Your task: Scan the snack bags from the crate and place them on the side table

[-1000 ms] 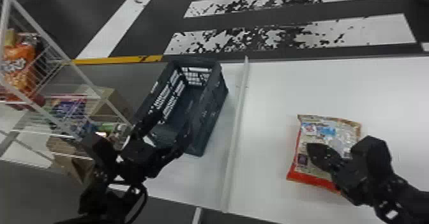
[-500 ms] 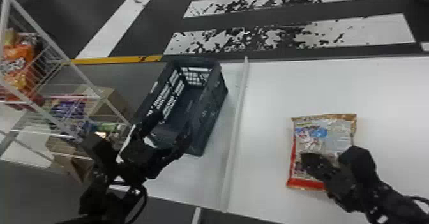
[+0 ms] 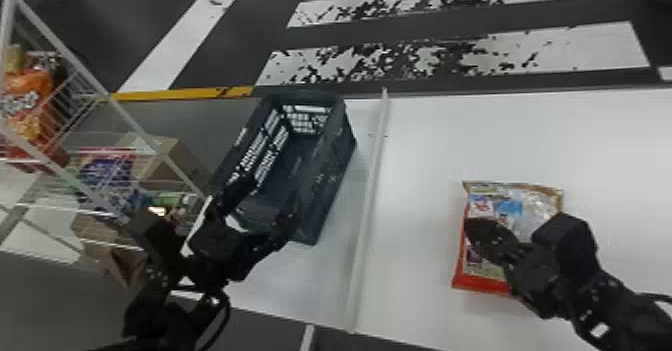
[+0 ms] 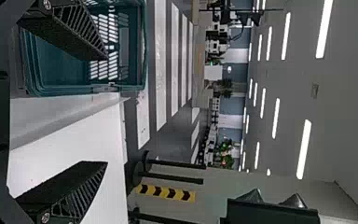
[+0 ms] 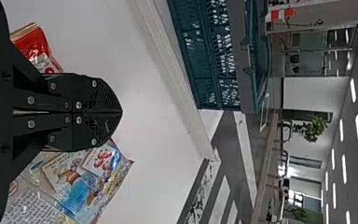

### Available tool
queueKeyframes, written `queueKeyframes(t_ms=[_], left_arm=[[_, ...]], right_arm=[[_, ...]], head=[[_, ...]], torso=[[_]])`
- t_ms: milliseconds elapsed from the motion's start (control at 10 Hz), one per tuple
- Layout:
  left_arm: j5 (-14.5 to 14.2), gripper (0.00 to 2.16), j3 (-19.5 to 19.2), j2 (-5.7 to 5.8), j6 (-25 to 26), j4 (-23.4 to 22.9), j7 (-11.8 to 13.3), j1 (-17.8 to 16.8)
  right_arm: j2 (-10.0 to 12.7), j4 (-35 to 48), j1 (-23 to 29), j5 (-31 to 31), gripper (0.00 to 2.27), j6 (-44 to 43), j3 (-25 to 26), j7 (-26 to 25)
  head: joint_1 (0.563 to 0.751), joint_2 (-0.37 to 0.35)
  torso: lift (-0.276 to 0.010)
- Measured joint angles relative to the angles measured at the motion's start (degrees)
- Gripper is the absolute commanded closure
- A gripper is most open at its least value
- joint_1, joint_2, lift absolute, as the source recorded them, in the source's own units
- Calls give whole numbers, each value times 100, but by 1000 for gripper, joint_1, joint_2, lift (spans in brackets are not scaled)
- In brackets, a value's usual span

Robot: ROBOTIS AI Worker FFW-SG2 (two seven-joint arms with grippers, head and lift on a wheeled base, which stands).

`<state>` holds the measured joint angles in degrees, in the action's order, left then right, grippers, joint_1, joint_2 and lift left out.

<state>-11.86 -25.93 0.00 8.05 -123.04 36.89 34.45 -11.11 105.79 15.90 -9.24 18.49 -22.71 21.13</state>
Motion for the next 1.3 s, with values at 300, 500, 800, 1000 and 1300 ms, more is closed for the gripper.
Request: queueKeyframes(t_ms=[300, 500, 800, 1000, 1300], left_arm=[[-5, 83, 2, 0, 0, -6, 38, 25], [-30, 83, -21, 0, 0, -17, 61, 42], [-35, 83, -25, 0, 0, -18, 72, 44], [-36, 83, -24, 0, 0, -12, 83, 45], [-45, 83, -24, 0, 0, 0, 99, 67]], right_arm=[[84, -483, -544, -274, 2240, 351, -475, -8], [199, -788, -793, -445, 2236, 443, -619, -25], [256, -914, -934, -680, 2236, 573, -670, -57], [232, -961, -964, -763, 2236, 674, -617, -56], [111, -944, -926, -789, 2236, 716, -513, -29]], head=[[695, 350], [695, 350], [695, 350], [695, 350], [695, 350]], torso=[[-94], [-94], [-94], [-94], [-94]])
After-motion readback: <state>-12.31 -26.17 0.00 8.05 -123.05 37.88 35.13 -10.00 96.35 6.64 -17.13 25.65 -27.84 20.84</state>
